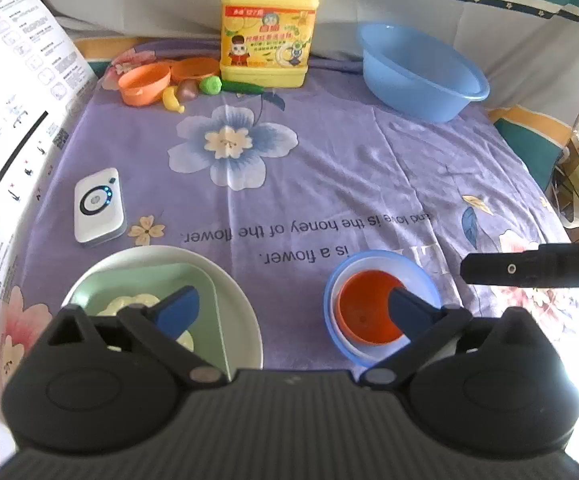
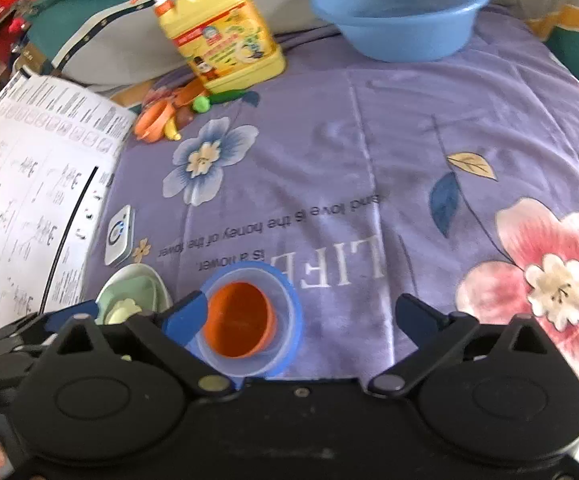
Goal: Organize plates and bowls
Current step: 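Move the open right gripper to the rim of the nested blue bowl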
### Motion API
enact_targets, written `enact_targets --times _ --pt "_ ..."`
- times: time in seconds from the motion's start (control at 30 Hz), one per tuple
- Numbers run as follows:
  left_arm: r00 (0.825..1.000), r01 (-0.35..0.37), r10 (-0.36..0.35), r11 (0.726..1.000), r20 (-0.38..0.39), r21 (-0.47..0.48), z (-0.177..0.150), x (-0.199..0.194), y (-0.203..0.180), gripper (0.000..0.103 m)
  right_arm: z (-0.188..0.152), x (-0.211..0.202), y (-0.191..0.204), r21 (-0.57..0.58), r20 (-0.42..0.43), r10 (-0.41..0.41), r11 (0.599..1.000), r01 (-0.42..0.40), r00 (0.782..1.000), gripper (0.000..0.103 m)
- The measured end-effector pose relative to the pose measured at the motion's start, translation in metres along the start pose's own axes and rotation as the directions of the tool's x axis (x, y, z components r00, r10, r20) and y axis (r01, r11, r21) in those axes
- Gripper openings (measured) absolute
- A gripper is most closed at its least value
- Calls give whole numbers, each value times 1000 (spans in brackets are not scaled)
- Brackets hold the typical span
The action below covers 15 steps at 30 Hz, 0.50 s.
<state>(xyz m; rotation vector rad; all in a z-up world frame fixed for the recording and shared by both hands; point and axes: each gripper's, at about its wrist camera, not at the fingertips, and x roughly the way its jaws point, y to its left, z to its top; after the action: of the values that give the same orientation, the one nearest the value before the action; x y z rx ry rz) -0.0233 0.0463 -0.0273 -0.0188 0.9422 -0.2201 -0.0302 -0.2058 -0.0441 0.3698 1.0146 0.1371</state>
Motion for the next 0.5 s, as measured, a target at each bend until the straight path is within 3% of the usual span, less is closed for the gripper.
enact_targets --times 0.5 --pt "1000 11 -11 1000 2 4 -15 3 -1 103 -15 -3 -7 7 25 -32 999 31 999 103"
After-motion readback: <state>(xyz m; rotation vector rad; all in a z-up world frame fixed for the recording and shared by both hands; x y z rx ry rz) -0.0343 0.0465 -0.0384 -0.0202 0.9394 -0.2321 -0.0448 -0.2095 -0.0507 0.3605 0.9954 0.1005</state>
